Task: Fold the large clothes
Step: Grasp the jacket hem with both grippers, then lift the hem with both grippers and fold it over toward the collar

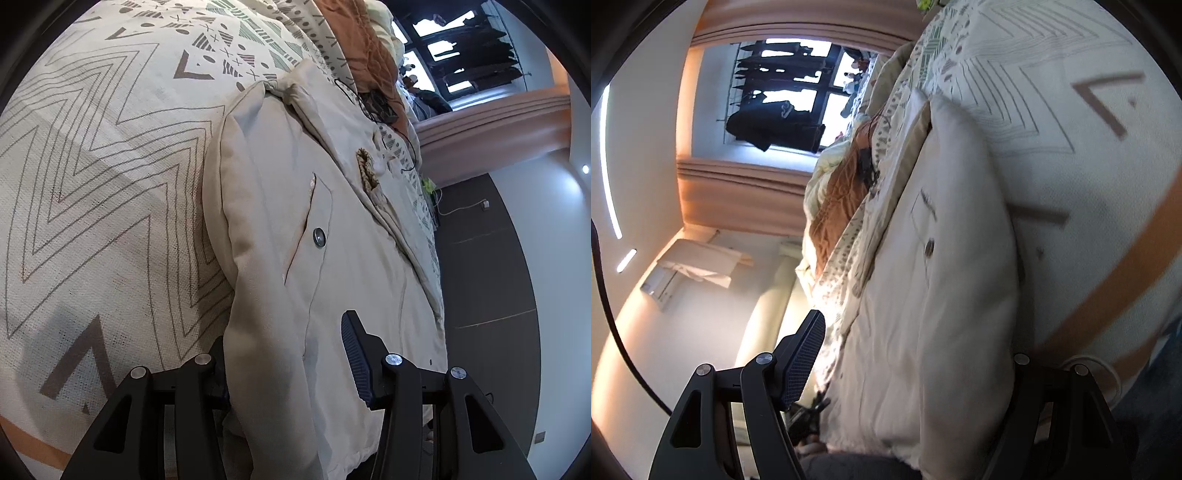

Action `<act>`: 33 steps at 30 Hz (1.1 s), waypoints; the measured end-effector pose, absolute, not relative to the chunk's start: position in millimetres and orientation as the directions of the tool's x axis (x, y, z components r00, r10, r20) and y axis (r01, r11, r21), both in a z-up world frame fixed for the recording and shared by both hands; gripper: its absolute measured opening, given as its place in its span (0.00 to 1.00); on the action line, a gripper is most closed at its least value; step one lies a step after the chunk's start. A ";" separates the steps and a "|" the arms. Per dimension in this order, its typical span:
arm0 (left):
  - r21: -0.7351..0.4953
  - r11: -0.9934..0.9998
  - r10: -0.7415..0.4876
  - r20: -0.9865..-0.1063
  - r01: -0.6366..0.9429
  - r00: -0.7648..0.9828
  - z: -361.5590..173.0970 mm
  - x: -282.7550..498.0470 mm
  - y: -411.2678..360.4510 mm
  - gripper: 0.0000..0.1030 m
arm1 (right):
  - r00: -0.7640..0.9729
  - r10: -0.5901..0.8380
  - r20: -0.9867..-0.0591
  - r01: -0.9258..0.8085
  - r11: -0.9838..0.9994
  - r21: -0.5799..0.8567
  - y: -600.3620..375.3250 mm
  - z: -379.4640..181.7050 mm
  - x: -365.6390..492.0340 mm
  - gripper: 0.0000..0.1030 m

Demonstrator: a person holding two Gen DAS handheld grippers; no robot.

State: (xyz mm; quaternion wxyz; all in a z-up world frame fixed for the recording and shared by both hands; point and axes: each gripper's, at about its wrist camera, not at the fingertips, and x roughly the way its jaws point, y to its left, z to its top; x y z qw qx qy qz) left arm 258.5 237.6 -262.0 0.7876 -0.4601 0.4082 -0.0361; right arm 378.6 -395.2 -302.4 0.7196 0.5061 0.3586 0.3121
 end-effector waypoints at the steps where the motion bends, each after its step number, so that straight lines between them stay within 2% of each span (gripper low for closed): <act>1: -0.755 0.574 -0.436 -0.609 -0.316 0.663 -262.5 257.7 236.6 0.48 | 0.532 0.826 -0.186 -0.091 0.274 0.958 -394.4 -305.4 373.1 0.74; 4: -0.767 0.562 -0.456 -0.599 -0.309 0.658 -266.3 254.5 234.7 0.48 | 0.507 0.850 -0.145 -0.101 0.225 0.969 -395.3 -315.2 357.1 0.74; 6: -0.777 0.552 -0.468 -0.590 -0.303 0.658 -268.7 250.9 233.7 0.48 | 0.502 0.851 -0.155 -0.098 0.234 0.967 -395.4 -318.4 350.9 0.64; 8: -0.781 0.548 -0.477 -0.586 -0.299 0.655 -270.9 248.2 232.0 0.48 | 0.507 0.842 -0.183 -0.076 0.255 0.964 -396.9 -320.6 349.5 0.43; 10: -0.776 0.556 -0.479 -0.593 -0.299 0.648 -270.2 246.9 229.3 0.48 | 0.520 0.832 -0.192 -0.055 0.257 0.965 -400.6 -320.3 349.2 0.30; 12: -0.756 0.575 -0.457 -0.615 -0.314 0.643 -267.9 245.1 227.7 0.38 | 0.547 0.813 -0.197 -0.050 0.266 0.963 -404.3 -313.9 346.6 0.28; 13: -0.742 0.583 -0.443 -0.631 -0.331 0.636 -268.0 243.6 227.7 0.24 | 0.556 0.808 -0.195 -0.054 0.269 0.962 -405.9 -310.0 344.7 0.26; 14: -0.738 0.579 -0.435 -0.640 -0.348 0.633 -268.9 241.3 229.4 0.17 | 0.566 0.802 -0.192 -0.059 0.272 0.961 -406.7 -304.4 343.6 0.25; 15: -0.747 0.561 -0.435 -0.632 -0.356 0.641 -269.6 237.7 231.9 0.16 | 0.576 0.796 -0.187 -0.066 0.273 0.960 -407.8 -297.8 342.5 0.24; 16: -0.757 0.548 -0.435 -0.622 -0.356 0.652 -269.0 234.1 234.2 0.10 | 0.585 0.790 -0.183 -0.075 0.277 0.958 -409.5 -291.9 341.3 0.23; 27: -0.767 0.570 -0.338 -0.546 -0.295 0.767 -210.4 192.7 243.8 0.04 | 0.600 0.793 -0.105 -0.244 0.307 0.920 -412.6 -199.0 319.7 0.21; 33: -0.782 0.561 -0.322 -0.509 -0.272 0.798 -195.6 150.8 249.0 0.04 | 0.563 0.820 -0.100 -0.315 0.325 0.892 -404.5 -181.2 296.7 0.21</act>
